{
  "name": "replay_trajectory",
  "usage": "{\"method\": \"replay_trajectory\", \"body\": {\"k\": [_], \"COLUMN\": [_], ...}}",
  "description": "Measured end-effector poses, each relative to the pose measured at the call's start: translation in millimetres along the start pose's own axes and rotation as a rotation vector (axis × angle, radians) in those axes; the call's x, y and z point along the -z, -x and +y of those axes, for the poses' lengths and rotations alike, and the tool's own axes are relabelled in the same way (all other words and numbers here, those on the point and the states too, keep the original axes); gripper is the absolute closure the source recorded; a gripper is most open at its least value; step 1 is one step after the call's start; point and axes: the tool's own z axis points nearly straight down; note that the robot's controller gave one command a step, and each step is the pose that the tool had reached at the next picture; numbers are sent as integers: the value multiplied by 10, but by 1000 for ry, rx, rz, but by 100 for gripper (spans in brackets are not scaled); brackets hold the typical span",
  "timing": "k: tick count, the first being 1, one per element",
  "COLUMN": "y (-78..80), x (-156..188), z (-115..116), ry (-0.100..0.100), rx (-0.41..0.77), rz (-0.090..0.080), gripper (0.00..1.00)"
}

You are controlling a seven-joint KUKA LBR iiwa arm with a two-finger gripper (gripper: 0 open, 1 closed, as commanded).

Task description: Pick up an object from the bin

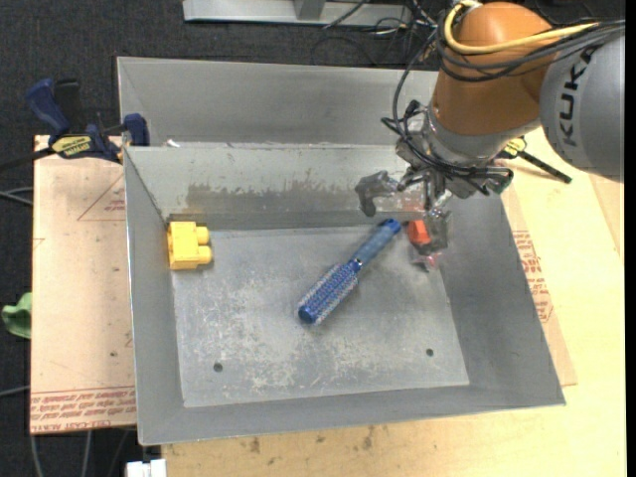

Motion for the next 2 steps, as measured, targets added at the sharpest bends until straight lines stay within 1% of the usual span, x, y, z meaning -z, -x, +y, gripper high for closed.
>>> {"method": "replay_trajectory", "body": {"k": [1,2], "y": [348,264], "x": [-1066,-1396], "z": [262,280], "ry": [7,4], "rx": [252,373], "rz": [5,3], "gripper": [0,0]}}
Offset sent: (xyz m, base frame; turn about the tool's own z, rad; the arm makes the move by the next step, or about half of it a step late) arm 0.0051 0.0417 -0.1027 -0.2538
